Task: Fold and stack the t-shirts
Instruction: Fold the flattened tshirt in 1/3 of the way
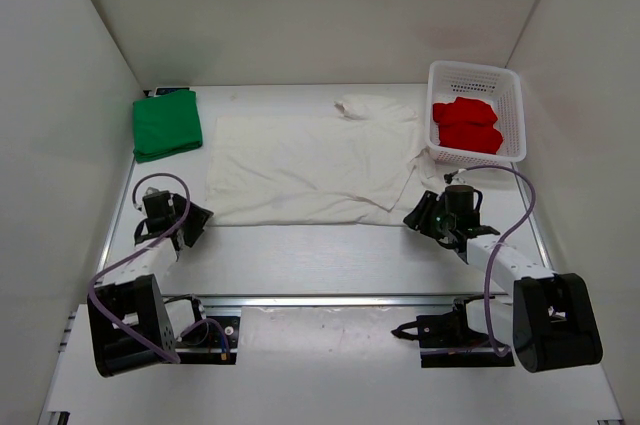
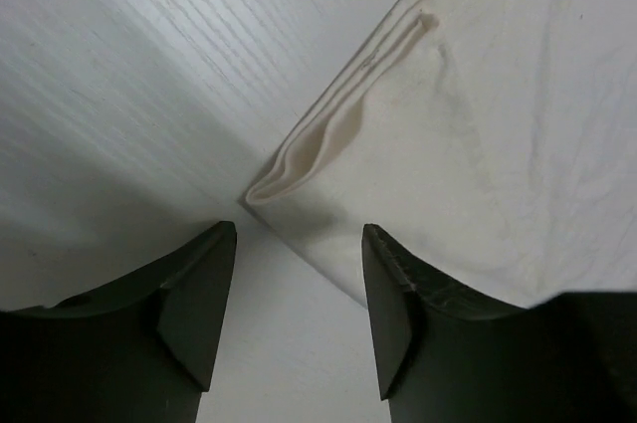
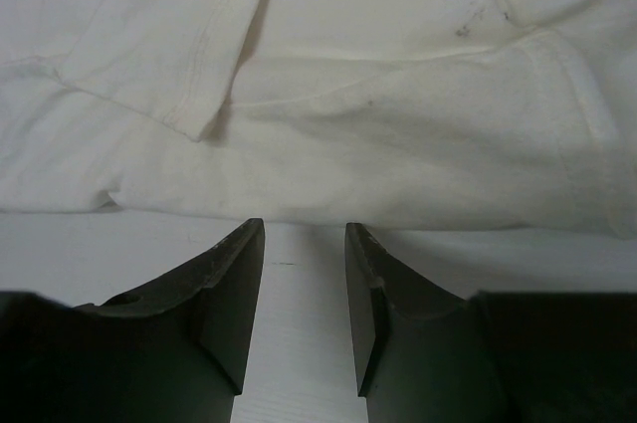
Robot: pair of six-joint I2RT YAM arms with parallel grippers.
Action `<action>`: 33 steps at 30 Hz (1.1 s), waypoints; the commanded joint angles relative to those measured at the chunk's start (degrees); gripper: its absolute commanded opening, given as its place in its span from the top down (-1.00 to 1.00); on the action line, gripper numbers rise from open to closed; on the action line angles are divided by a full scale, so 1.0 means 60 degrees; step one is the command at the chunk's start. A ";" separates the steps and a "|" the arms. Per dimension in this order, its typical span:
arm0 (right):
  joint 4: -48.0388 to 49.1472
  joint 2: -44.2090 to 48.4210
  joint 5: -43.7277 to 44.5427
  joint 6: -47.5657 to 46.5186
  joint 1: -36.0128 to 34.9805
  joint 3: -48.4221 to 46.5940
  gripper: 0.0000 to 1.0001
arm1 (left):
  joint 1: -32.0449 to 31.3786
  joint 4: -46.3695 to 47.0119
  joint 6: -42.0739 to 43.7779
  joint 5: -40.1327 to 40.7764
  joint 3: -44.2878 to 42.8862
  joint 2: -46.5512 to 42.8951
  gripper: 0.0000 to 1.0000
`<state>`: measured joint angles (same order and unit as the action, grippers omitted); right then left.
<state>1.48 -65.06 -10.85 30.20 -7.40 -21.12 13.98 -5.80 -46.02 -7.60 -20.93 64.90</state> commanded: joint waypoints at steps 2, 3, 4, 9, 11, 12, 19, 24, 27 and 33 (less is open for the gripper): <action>0.0619 -0.0173 -0.0300 -0.0023 -0.0085 -0.0185 0.28 | -0.0131 0.0673 -0.0357 -0.0083 0.0222 0.0197 -0.20; 0.0647 -0.0202 -0.0286 -0.0081 -0.0056 -0.0156 0.28 | -0.0147 0.0718 -0.0386 -0.0082 0.0134 0.0184 -0.03; 0.0604 -0.0188 -0.0228 -0.0096 -0.0143 -0.0156 0.28 | -0.0161 0.0689 -0.0329 0.0020 -0.0011 0.0387 0.11; 0.0794 0.0105 -0.0329 -0.0008 0.0148 0.0122 0.27 | -0.0279 0.0733 -0.0328 0.0181 -0.0071 0.0579 0.36; 0.0809 0.0237 -0.0330 0.0021 0.0105 0.0122 0.27 | -0.0265 0.0850 -0.0386 0.0255 0.0001 0.0608 0.42; 0.0794 0.0237 -0.0359 -0.0008 0.0047 0.0108 0.28 | -0.0351 0.0864 -0.0358 0.0299 -0.0056 0.0608 0.49; 0.0926 0.0208 -0.0389 0.0036 -0.0143 0.0195 0.27 | -0.0469 0.1538 -0.0548 0.0285 -0.0072 0.1004 0.61; 0.0911 0.0369 -0.0374 0.0079 -0.0100 0.0269 0.26 | -0.0338 0.1524 -0.0490 0.0284 -0.0276 0.1457 1.00; 0.0867 0.0311 -0.0330 0.0036 -0.0042 0.0226 0.27 | -0.0177 0.1290 -0.0270 0.0240 -0.0349 0.1195 1.00; 0.0385 0.0135 0.0022 -0.0024 0.0119 -0.0272 0.25 | 0.0453 -0.0172 0.0607 0.0722 -0.0627 0.0287 1.00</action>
<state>3.36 -64.05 -12.34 30.22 -7.51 -20.16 14.81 -1.93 -46.24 -6.17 -21.85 69.82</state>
